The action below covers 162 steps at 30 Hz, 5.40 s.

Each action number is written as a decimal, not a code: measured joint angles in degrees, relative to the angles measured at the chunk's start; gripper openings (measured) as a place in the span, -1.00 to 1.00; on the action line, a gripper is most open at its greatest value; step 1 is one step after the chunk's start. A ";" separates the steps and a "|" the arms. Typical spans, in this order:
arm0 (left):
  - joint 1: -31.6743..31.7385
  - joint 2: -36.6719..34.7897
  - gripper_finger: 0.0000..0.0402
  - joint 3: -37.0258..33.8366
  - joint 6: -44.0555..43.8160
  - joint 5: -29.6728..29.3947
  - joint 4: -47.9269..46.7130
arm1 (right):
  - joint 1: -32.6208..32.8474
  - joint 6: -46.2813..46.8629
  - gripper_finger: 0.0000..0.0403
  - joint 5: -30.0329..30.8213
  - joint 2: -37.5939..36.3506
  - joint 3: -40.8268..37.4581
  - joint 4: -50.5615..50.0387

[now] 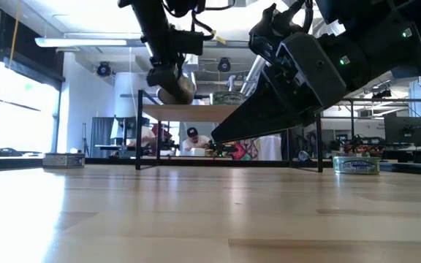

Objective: Stack canned seafood by type on shelf
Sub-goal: Put the yellow tuna can and aligned with the other yellow tuna can on the shelf, then move the green tuna can to the center of the table, then stack the green tuna can on top of the other green tuna can on the shelf

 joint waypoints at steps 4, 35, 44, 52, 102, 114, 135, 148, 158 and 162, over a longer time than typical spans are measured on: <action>0.04 -1.32 0.29 -0.12 -1.31 0.18 -2.40 | 0.00 0.00 0.05 -0.07 0.00 0.00 -0.03; 1.27 -4.28 0.30 -0.08 -12.24 3.29 -6.41 | 0.00 0.46 0.05 -0.18 0.02 0.00 -0.94; 0.65 -5.25 0.30 -0.08 -12.18 -0.62 -6.75 | 0.00 0.46 0.05 -0.18 0.02 0.00 -0.96; -5.68 -10.02 0.30 -0.08 -19.42 -2.04 -6.88 | 1.43 -0.47 0.05 1.38 0.02 0.00 -0.96; -40.27 -2.63 0.30 -44.19 -26.21 -6.62 102.92 | 43.08 83.22 -0.96 -24.77 -25.40 0.02 -74.00; -40.15 -2.63 0.30 -44.19 -27.74 -6.58 102.51 | 26.95 60.79 -1.00 -14.39 -21.57 0.13 -65.09; -31.62 10.38 0.29 -23.67 -40.35 5.42 57.46 | 6.34 30.43 -1.00 12.44 -18.95 -0.02 -63.94; -25.51 16.17 0.29 -12.99 -36.67 1.52 37.47 | -16.31 -0.82 -1.00 -5.52 -10.65 -0.04 -40.56; -32.01 10.30 0.29 -12.30 -45.43 -9.89 18.02 | -6.38 6.70 -1.00 -13.55 -11.17 0.00 -38.21; -34.54 10.00 0.29 -12.32 -46.48 -9.56 17.39 | -0.18 8.91 -1.00 -10.25 -11.17 0.00 -38.73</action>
